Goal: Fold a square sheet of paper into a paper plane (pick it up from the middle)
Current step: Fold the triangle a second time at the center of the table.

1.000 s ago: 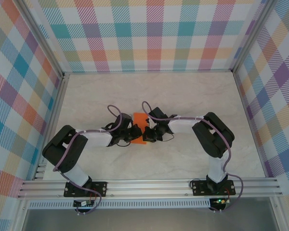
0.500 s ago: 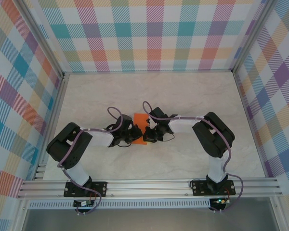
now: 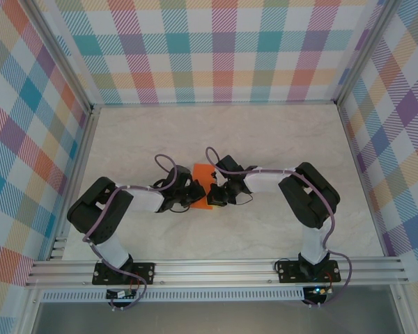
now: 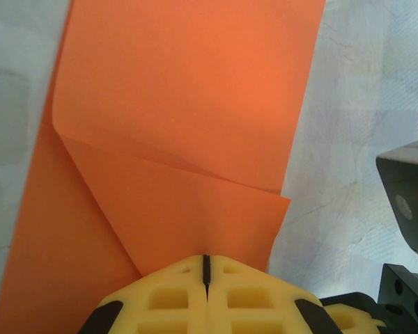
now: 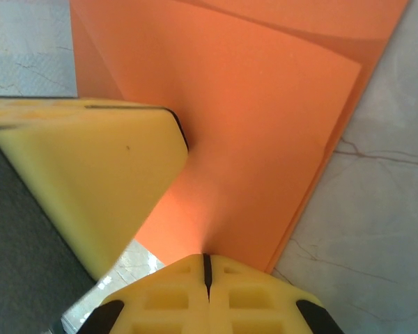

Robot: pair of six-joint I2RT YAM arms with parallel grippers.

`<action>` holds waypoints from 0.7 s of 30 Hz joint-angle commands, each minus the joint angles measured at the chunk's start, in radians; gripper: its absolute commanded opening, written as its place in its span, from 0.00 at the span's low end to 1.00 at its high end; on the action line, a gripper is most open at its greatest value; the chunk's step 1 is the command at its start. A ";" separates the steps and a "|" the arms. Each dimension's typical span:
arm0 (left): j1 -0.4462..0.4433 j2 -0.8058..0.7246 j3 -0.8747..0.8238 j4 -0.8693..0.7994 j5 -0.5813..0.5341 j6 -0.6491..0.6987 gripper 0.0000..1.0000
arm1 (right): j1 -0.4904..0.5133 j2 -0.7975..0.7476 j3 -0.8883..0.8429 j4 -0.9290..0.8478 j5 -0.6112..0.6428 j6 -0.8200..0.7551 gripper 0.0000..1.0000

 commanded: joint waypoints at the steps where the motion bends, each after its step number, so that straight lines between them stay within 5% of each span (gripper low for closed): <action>1: 0.068 0.039 -0.012 -0.030 -0.112 0.043 0.04 | 0.011 0.060 -0.094 -0.252 0.094 -0.034 0.00; 21: 0.191 0.073 0.050 -0.103 -0.155 0.137 0.04 | 0.011 0.038 -0.128 -0.259 0.108 -0.040 0.00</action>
